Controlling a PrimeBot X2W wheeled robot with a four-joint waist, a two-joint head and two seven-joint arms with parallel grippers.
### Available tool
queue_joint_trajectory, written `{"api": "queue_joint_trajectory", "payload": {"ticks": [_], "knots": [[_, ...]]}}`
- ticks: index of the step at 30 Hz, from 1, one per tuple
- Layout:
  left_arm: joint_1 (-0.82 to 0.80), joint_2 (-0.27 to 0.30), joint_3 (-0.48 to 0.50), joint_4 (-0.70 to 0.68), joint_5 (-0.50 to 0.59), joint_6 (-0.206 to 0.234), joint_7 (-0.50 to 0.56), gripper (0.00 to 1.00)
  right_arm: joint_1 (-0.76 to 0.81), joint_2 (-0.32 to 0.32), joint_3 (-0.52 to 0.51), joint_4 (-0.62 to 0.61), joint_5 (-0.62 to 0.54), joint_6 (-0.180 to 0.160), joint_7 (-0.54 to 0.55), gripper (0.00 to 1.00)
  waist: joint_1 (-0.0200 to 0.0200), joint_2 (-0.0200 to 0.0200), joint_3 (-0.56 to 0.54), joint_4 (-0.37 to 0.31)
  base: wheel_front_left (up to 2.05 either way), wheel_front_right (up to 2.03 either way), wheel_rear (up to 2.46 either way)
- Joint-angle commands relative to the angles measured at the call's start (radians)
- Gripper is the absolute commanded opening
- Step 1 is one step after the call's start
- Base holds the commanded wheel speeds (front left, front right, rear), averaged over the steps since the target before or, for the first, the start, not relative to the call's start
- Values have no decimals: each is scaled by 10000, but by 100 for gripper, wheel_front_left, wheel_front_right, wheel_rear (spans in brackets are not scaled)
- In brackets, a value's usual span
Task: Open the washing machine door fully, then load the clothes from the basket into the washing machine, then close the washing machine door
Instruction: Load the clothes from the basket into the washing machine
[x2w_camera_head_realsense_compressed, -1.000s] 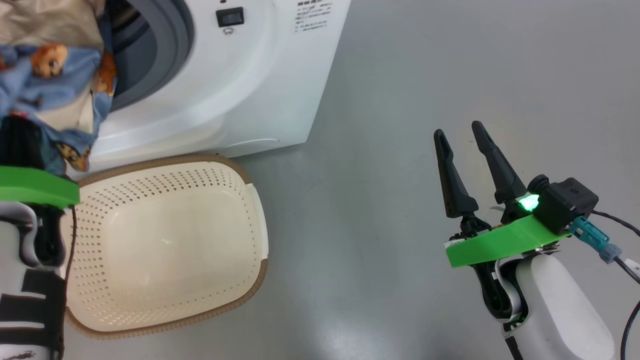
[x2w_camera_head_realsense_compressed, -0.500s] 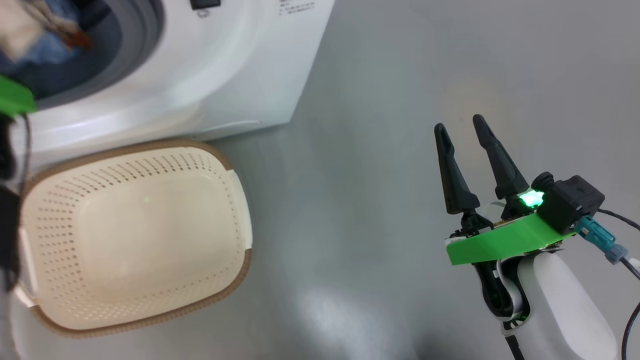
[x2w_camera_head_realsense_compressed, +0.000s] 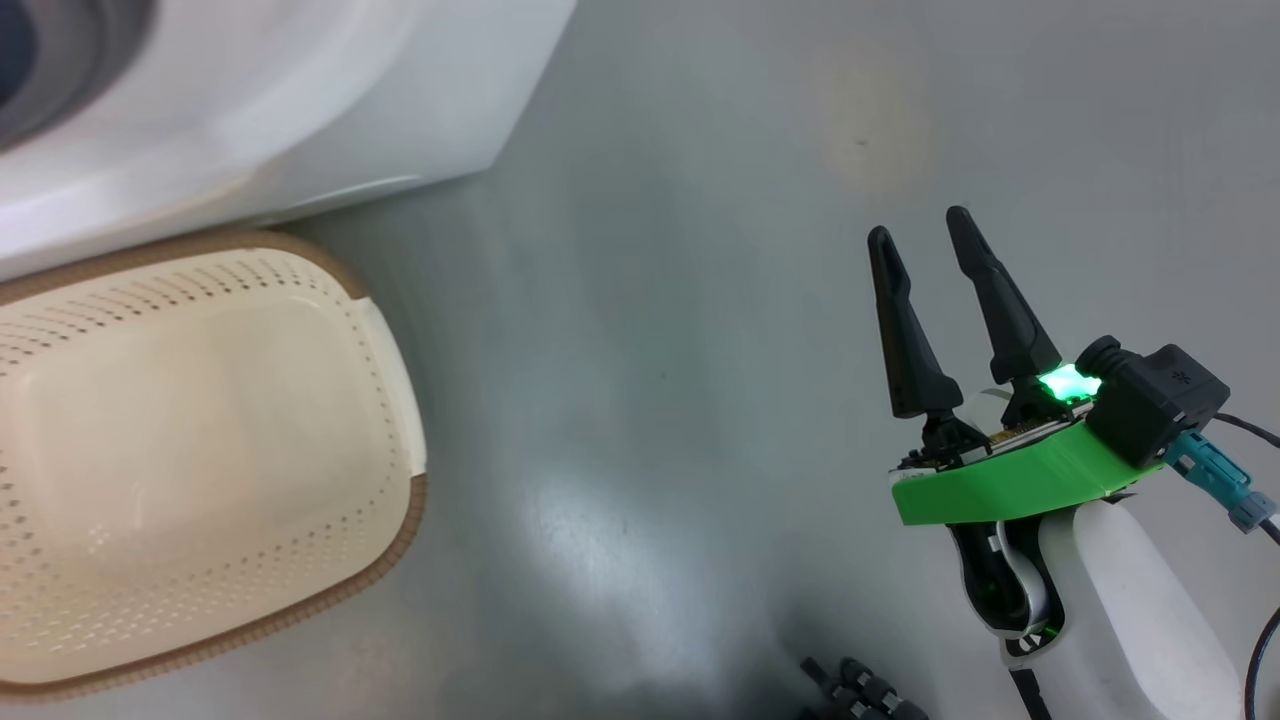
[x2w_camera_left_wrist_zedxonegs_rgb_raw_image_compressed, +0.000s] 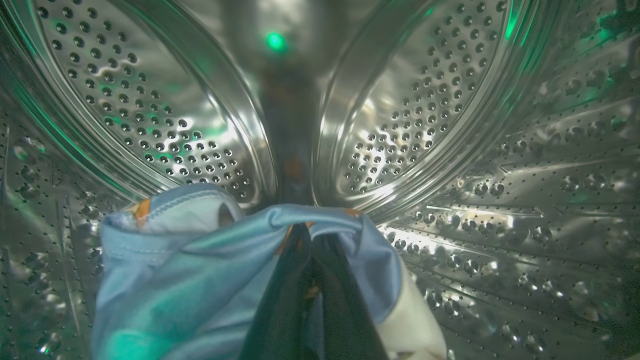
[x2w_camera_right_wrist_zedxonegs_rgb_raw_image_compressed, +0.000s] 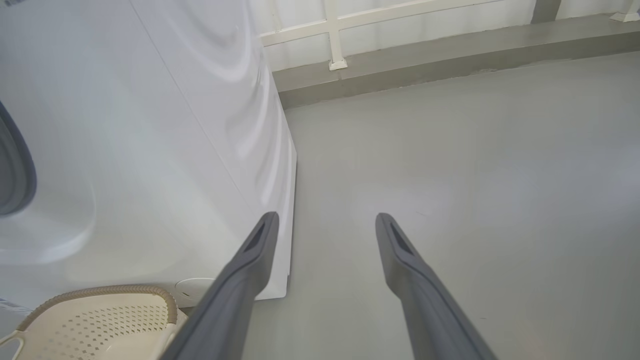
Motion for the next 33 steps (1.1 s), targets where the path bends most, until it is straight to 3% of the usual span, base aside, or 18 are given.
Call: {"api": "queue_joint_trajectory", "payload": {"ticks": [1,3,4,6,16,23,33], "knots": [[-360,605,71,-199,298,-11,-200,0,17,20,221,-281,179,56,-51,100,0,0,303,-266,0,0,0],[-561,597,251,-243,400,24,-290,0,24,20,173,-306,163,56,-51,100,0,0,341,-252,0,0,0],[-542,553,300,-211,424,30,-295,7,16,20,157,-292,152,56,-51,100,0,0,322,-232,0,0,0],[-450,434,267,145,487,52,-298,100,-14,20,173,-250,127,56,-51,100,0,0,244,-175,0,0,0],[-551,-46,-298,2021,494,11,1098,100,-186,20,245,29,0,56,-51,100,0,0,-374,84,0,0,0],[50,-242,-372,2125,202,-16,571,100,-260,20,300,213,-27,56,-51,100,0,0,-970,227,0,0,0],[2300,-574,-710,1113,-737,-21,-235,100,-253,20,417,691,-119,56,-51,100,0,0,-2406,510,0,0,0]]}}
